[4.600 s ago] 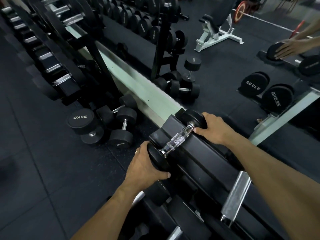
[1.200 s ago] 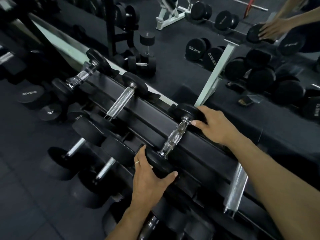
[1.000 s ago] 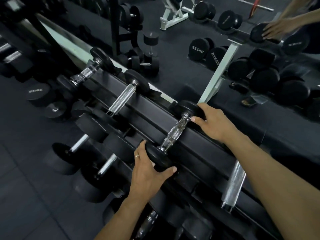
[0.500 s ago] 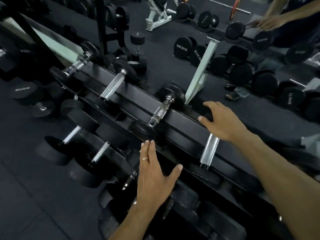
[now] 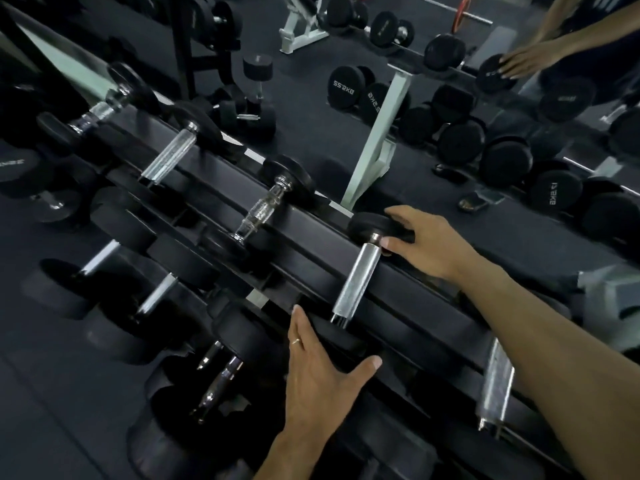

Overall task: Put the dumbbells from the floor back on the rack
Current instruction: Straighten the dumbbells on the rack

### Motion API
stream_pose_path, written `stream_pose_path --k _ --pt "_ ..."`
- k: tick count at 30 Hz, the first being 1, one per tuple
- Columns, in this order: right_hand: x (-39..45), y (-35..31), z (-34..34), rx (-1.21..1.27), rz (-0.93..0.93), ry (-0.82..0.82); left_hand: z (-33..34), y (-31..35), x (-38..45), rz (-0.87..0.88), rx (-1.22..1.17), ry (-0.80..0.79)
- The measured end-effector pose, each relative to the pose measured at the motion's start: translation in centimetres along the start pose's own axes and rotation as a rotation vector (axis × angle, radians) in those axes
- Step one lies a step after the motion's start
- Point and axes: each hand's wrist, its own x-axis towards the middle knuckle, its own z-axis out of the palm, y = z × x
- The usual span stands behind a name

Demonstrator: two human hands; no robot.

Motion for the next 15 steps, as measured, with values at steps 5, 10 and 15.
stream_pose_path --k 5,10,15 --pt "1.0 1.2 0.2 0.037 -0.082 -0.055 1.5 0.3 0.5 0.013 0.017 0.081" --pt "0.7 2.9 0.5 0.088 -0.084 -0.031 1.3 0.0 0.8 0.059 0.08 0.072" --pt "0.4 3.5 0.7 0.083 -0.105 -0.01 0.8 -0.2 1.0 0.088 0.116 0.036"
